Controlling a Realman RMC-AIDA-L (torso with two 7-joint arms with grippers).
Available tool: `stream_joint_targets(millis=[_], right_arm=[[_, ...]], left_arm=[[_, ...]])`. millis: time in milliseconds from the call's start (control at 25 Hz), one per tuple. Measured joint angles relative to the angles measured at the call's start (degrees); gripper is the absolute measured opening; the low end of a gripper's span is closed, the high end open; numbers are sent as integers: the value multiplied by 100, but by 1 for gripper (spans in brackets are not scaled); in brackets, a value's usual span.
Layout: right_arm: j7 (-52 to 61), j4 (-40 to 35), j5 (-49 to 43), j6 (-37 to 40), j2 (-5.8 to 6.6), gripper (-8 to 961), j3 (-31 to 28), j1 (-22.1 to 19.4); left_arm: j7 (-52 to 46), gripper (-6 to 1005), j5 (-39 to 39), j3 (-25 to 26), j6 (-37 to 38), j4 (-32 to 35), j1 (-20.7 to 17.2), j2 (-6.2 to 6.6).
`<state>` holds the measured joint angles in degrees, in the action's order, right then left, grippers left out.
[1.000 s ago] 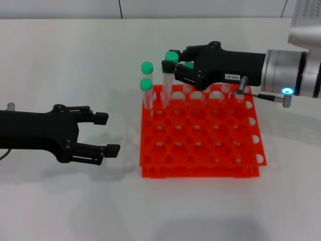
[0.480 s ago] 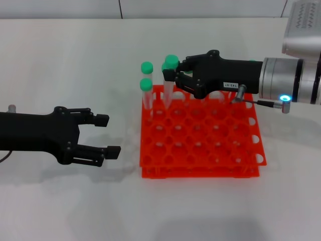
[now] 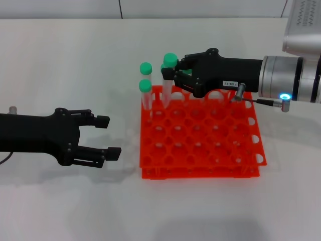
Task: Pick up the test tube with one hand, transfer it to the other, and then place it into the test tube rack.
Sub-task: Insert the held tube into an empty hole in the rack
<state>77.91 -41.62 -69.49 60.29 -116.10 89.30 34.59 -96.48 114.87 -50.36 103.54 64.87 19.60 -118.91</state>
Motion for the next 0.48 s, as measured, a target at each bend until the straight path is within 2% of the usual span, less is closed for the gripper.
stream_joint_targets(millis=[480], right_arm=[[-28,0,6,-18,-8,193,0,23]], left_arm=[[3,863,-1,-9,0,-1,0,0]])
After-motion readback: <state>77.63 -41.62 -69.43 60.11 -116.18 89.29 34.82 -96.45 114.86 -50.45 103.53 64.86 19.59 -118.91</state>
